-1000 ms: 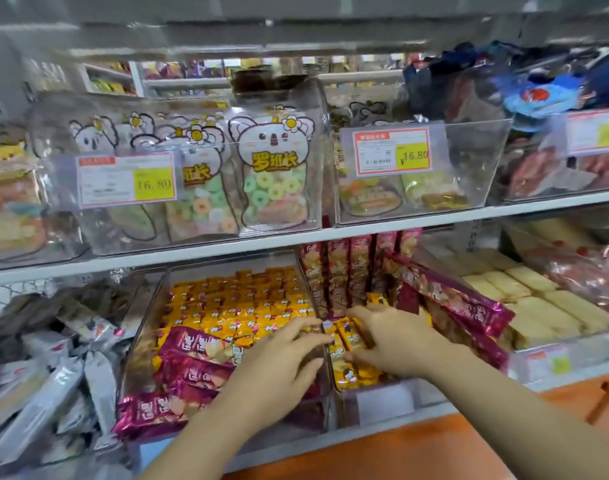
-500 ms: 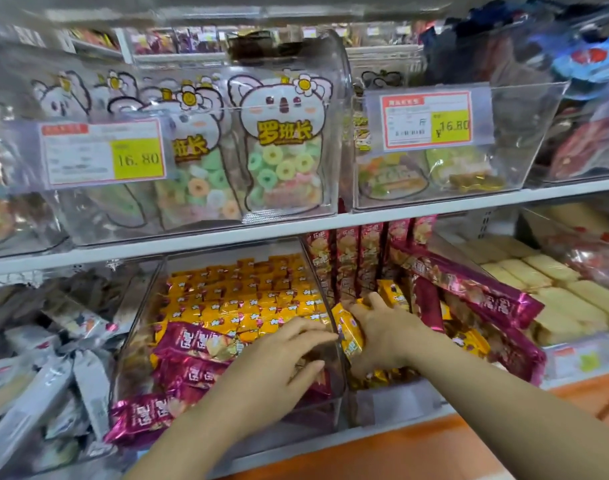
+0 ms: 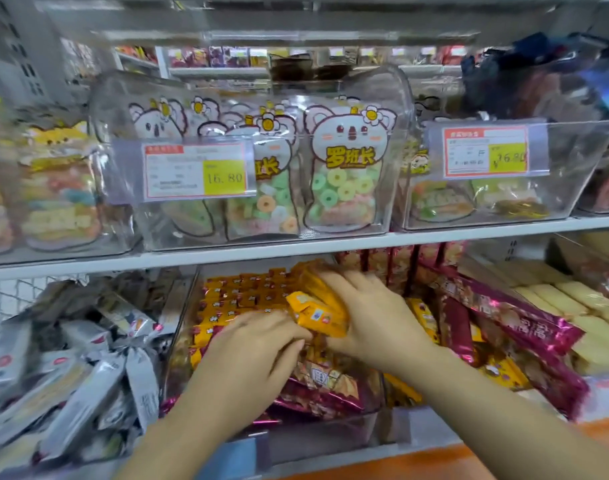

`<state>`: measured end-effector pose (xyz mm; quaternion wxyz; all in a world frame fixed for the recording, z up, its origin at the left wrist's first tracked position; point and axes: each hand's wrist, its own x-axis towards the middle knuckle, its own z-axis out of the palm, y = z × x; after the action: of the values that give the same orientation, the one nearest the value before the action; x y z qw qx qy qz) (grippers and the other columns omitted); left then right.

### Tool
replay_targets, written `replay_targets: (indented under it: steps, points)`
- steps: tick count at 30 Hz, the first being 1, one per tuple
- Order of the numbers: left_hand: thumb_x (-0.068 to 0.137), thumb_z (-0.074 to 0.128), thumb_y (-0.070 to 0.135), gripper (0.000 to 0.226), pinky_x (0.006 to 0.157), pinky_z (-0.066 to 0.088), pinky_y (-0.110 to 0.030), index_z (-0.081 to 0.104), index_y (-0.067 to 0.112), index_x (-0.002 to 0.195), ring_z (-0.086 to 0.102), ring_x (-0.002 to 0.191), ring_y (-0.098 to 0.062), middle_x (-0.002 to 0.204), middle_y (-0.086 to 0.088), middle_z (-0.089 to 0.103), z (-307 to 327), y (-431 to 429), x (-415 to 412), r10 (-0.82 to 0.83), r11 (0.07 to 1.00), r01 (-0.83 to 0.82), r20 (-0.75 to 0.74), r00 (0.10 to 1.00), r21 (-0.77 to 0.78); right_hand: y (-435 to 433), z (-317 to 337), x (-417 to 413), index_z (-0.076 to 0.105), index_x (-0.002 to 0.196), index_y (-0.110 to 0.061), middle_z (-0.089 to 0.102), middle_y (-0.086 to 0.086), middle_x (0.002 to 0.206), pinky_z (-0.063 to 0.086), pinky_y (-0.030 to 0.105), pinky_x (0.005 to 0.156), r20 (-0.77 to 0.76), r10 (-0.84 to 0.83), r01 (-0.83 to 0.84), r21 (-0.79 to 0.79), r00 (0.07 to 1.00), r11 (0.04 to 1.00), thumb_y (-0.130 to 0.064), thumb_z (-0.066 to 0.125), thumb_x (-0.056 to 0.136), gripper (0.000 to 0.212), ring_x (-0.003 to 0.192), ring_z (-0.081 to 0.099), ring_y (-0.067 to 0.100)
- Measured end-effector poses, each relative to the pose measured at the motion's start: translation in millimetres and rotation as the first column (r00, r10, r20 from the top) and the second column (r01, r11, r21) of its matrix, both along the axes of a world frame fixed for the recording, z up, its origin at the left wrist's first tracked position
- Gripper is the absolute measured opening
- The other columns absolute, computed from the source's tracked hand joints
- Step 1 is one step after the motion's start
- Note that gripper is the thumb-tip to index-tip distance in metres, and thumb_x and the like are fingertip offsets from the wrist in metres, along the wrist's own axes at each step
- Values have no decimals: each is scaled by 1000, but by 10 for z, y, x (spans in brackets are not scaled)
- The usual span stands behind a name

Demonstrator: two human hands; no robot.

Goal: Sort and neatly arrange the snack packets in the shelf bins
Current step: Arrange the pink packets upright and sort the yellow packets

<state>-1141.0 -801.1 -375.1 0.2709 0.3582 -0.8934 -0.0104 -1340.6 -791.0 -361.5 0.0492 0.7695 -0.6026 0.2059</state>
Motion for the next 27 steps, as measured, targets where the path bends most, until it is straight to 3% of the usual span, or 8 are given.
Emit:
replay_targets:
  steps: [3,9,13,16,19,21,23,27]
  points:
    - [88,39,37,27,93,44,-32,64,37,97,58,81,-2,89,22,61,-32,-70,201,115,990,-112,23,993,-89,-330,-28,269,14,147,-39,26,-2,149,42,45,100,25,66,-67,16,997,998,-42,72,74,93,133,29,30]
    - [84,38,40,37,97,41,-44,67,35,107,63,96,-8,108,16,64,-89,-167,407,295,951,-291,32,955,-100,-683,-162,488,9,148,-39,9,1,155,27,36,110,100,112,-119,68,989,990,-25,60,90,78,142,14,28]
    - [83,41,41,34,97,41,-46,67,36,104,64,97,-9,109,16,64,-165,-193,399,305,952,-303,42,952,-52,-585,-202,248,24,146,-35,21,0,154,22,31,113,86,100,-105,55,991,993,-24,61,89,69,142,17,19]
    - [86,57,36,23,103,36,-48,66,36,106,60,103,-8,114,17,62,-216,-199,310,294,956,-294,56,954,-17,-427,-191,-17,39,141,-28,38,0,145,33,32,108,80,22,-25,31,997,999,-25,61,89,56,134,33,20]
    - [84,64,31,22,105,30,-43,67,36,105,60,103,-7,112,18,62,-236,-172,169,273,962,-272,61,960,-27,-302,-215,-340,49,133,-21,51,3,133,45,36,95,97,-165,166,1,981,986,-24,60,89,46,120,48,25]
    - [85,64,31,21,106,25,-39,67,36,105,60,104,-7,111,18,62,-222,-139,64,257,966,-256,60,965,-24,-250,-281,-567,50,130,-19,53,7,128,47,39,92,60,-302,297,72,952,952,-25,59,87,44,117,49,29]
    - [87,62,31,22,108,23,-40,66,36,108,58,107,-8,114,18,61,-219,-118,-23,238,971,-238,68,969,-15,-213,-359,-730,44,133,-17,49,12,129,46,39,93,-76,-400,406,234,913,883,-31,58,87,50,117,49,33]
    - [85,65,30,23,105,31,-46,66,36,107,61,102,-9,111,19,61,-224,-109,-150,224,975,-223,83,971,-20,-212,-401,-830,23,146,-19,35,17,143,42,37,100,-278,-369,461,485,887,743,-58,63,77,89,128,43,34]
